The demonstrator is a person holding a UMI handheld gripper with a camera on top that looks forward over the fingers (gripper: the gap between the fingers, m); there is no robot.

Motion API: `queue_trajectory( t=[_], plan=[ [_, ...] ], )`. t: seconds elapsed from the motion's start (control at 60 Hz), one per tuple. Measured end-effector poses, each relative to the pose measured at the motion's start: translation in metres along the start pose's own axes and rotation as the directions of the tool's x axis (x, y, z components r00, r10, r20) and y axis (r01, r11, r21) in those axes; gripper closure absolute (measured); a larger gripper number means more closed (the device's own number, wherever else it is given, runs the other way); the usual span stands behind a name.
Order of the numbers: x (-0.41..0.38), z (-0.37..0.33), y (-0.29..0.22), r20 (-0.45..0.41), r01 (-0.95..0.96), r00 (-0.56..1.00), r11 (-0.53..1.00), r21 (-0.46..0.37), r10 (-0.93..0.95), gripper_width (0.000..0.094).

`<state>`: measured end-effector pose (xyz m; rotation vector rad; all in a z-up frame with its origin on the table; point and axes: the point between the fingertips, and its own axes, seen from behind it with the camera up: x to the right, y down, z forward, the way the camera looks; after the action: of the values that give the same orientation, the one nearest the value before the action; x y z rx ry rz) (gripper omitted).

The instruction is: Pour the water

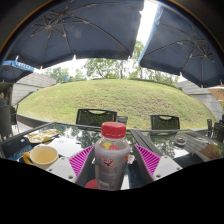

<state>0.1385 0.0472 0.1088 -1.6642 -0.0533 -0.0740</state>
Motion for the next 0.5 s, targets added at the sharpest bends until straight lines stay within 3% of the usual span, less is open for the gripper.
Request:
queue_trajectory(
  t=[0.017,0.067,0.133,0.367,0.5],
  plan=[
    [0.003,-0.002,0.001,-0.013,0.012,1.0,1.0,-0.006,-0.012,0.0085],
    [0.01,-0.011,0.003,-0.045,0.037,0.998,0.999,-0.02,-0.038,0.0124],
    [0.008,-0.029,0.001,-0.056,0.052,0.997,0.998,-0.031,-0.054,0.0087],
    [-0.036,-0.15,-0.005,0.052,0.072,0.996,0.996,-0.043,-0.07,0.0094],
    [-0.078,-0.218,0.024,0.158,0.041,0.987,0.993,-0.106,-0.024,0.0094]
  ],
)
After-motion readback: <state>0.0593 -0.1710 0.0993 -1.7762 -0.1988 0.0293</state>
